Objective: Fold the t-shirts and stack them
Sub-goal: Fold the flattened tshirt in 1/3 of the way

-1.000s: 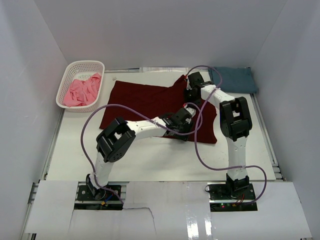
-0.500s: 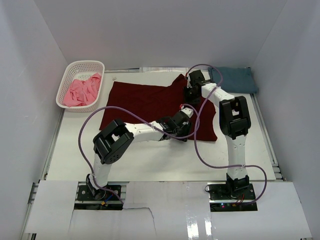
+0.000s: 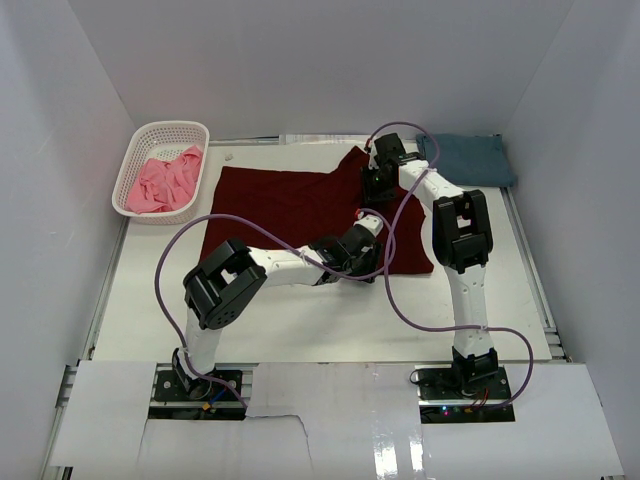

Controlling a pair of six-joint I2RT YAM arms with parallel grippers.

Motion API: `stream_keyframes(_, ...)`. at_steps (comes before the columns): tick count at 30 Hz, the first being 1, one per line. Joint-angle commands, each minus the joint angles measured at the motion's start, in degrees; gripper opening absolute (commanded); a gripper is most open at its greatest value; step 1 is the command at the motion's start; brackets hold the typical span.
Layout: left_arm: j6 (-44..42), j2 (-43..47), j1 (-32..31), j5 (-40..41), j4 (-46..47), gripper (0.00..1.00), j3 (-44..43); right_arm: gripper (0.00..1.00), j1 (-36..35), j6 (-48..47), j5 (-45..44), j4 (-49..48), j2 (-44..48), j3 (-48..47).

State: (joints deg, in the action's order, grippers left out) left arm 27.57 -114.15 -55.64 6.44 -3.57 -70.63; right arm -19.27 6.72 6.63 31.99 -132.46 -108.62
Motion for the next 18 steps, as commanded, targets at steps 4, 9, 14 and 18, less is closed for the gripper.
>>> stream_keyframes(4, 1.3, -3.5, -0.7, -2.4, -10.0, 0.59, 4.4, 0.43, 0.2, -2.1, -0.1, -1.9, -0.2, -4.7)
stream_keyframes(9, 1.1, -3.4, -0.9, -2.5, -10.0, 0.59, 4.4, 0.43, 0.3, -3.7, -1.8, -2.3, 1.2, -6.6)
stream_keyframes(14, 1.2, -3.0, -1.0, -2.7, -10.1, 0.59, 4.4, 0.44, 0.7, -4.7, -2.4, -2.1, 1.2, -9.5)
stream_keyframes(18, 0.9, -1.8, -1.0, -3.4, -10.7, 0.59, 4.2, 0.44, 1.2, -5.5, -3.0, -1.5, 4.8, -9.2)
